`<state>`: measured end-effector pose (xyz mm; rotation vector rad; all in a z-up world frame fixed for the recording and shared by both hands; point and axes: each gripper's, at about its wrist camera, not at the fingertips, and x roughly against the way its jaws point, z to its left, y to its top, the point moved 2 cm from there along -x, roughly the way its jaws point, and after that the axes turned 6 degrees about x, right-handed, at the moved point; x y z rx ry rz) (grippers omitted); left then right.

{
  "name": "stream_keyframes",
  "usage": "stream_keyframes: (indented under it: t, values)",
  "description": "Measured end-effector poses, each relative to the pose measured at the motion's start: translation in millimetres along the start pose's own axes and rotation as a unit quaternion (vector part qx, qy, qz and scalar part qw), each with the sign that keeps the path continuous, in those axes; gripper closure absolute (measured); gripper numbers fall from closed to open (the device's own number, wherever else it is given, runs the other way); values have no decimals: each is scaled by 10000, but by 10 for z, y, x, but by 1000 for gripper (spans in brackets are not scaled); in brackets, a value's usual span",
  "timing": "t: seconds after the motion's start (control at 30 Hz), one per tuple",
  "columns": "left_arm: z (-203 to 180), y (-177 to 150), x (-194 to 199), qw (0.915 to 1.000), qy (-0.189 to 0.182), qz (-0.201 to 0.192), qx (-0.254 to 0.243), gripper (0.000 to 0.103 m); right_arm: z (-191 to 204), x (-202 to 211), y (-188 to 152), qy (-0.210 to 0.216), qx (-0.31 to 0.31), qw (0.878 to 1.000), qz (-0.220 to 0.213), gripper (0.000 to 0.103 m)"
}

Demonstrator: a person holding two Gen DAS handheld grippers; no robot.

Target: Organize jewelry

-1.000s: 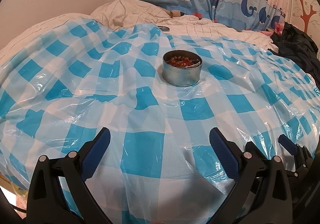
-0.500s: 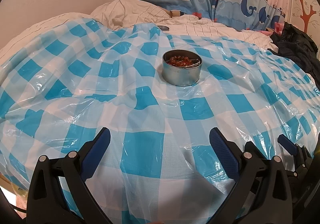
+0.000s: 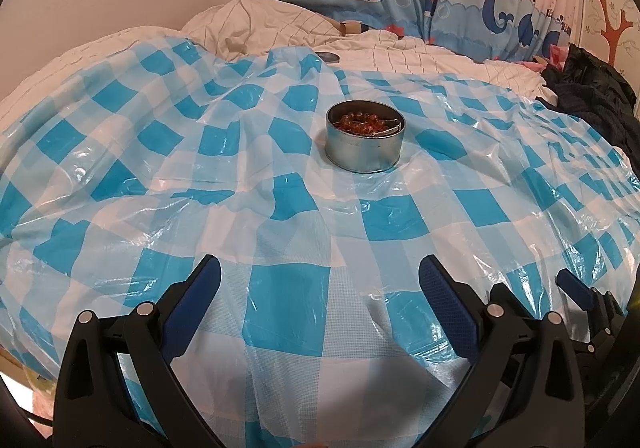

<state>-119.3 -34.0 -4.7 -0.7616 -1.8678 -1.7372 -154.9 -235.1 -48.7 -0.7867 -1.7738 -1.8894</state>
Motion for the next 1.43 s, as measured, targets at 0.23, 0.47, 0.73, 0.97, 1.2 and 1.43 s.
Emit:
stream_keyframes:
  t: [0.23, 0.47, 0.73, 0.97, 1.2, 1.43]
  values:
    - [-42, -18, 3, 9999, 91, -23, -131, 8, -2, -2, 3, 0, 3, 10000, 2, 8]
    - [-89, -29, 31, 9997, 119, -33, -226, 8, -5, -2, 5, -1, 9, 10000, 3, 8]
    - [-95, -68, 30, 9998, -3, 49, -172, 8, -8, -2, 9, 9, -2, 10000, 7, 8]
    - [-148, -119, 112, 9994, -103, -187, -262, 8, -21, -2, -42, 26, -50, 10000, 3, 8]
    - [-222, -143, 29, 9989, -219, 120, -385, 8, -29, -5, -39, 24, -41, 10000, 9, 8]
    - [-211, -148, -13, 9989, -134, 194, -409, 8, -34, -6, -34, 29, -43, 10000, 9, 7]
